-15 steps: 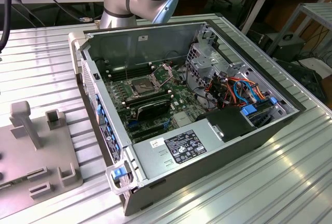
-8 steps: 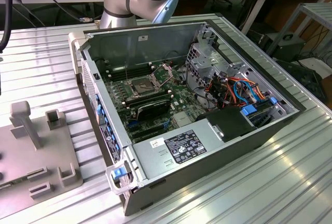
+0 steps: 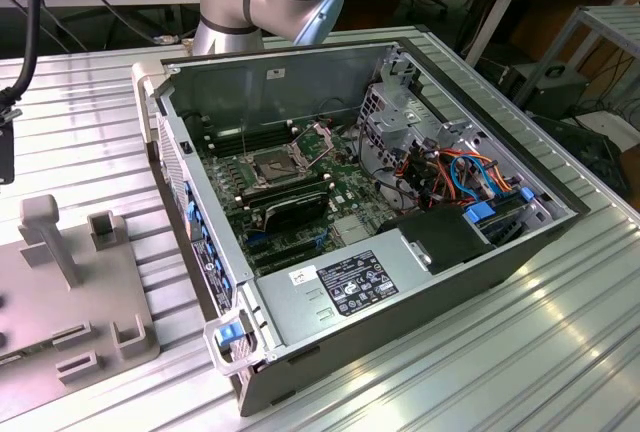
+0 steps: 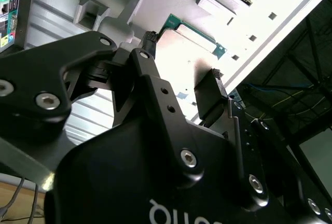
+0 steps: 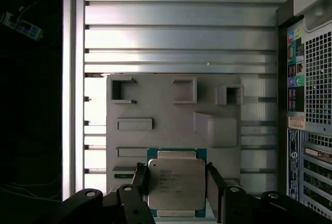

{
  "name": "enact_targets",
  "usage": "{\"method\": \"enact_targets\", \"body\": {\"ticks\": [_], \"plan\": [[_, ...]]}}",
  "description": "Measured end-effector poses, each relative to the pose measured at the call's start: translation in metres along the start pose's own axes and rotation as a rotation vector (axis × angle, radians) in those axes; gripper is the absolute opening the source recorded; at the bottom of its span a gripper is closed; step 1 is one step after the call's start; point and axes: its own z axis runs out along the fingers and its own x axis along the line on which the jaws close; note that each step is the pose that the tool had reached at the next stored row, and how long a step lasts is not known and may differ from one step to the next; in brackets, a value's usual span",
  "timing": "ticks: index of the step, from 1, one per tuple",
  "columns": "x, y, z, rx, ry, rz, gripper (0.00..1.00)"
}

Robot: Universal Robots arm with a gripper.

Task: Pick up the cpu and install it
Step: 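Pick up the cpu and move it towards the insertion slot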

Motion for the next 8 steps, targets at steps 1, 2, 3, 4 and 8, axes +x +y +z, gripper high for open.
{"method": "enact_targets", "body": {"ticks": [1,2,3,4,8], "plan": [[-0.0008,0.0000,0.0000,0.0000,0.0001,0.000,0.55],[-0.0017,0.0000,0.0000,0.0000,0.0000,0.000,0.55],[-0.0024,0.0000,0.0000,0.0000,0.0001,0.000,0.55],[-0.0033,0.0000,-0.0001,0.0001,0.0001,0.000,0.55],[-0.0063,0.0000,0.0000,0.0000,0.0000,0.000,0.55]]}}
